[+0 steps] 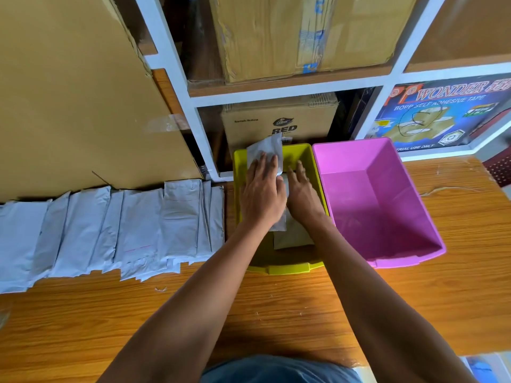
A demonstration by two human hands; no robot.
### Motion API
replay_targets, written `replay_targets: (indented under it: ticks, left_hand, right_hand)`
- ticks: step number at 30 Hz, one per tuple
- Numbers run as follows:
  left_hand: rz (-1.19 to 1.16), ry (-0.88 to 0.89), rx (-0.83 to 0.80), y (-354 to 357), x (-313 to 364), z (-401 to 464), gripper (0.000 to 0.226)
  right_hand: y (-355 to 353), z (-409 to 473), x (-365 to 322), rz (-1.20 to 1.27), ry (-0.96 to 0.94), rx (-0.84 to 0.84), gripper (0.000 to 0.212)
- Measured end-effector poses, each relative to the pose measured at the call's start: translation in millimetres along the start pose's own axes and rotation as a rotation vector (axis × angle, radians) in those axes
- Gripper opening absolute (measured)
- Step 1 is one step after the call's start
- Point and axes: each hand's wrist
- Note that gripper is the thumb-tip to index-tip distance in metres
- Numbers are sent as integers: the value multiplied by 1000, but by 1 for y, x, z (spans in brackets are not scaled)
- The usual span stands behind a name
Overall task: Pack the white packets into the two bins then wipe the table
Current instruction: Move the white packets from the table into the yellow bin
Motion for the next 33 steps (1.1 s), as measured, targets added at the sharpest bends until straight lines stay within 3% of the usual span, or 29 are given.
replay_targets:
  ticks: [4, 10, 16, 23, 29, 33]
  left_hand:
    - [-16, -18, -22, 19, -8, 6, 63]
    - [159, -70, -239, 49, -11, 3, 66]
    - [282, -201, -415, 78, -22, 8, 80]
    - [383, -105, -341, 88, -31, 8, 85]
    - [316, -220, -531, 99, -46, 1, 80]
    - [263, -180, -427, 95, -42, -2, 77]
  right_hand:
    - [-39, -13, 3, 50, -60, 118, 76]
    - [-31, -15, 12, -17, -141, 112, 74]
    - [-8, -8, 6, -53, -98, -42, 82]
    - [21, 17, 10, -130, 39, -198, 67]
    - [51, 31, 20, -121, 138, -396, 71]
    - [52, 30, 19, -74, 142, -368, 67]
Point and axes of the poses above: each hand's wrist, its own z-axis towards the middle knuckle, its own y-axis out of the palm, x = y × z, and after that the axes turned 5 degrees about -x, right-handed
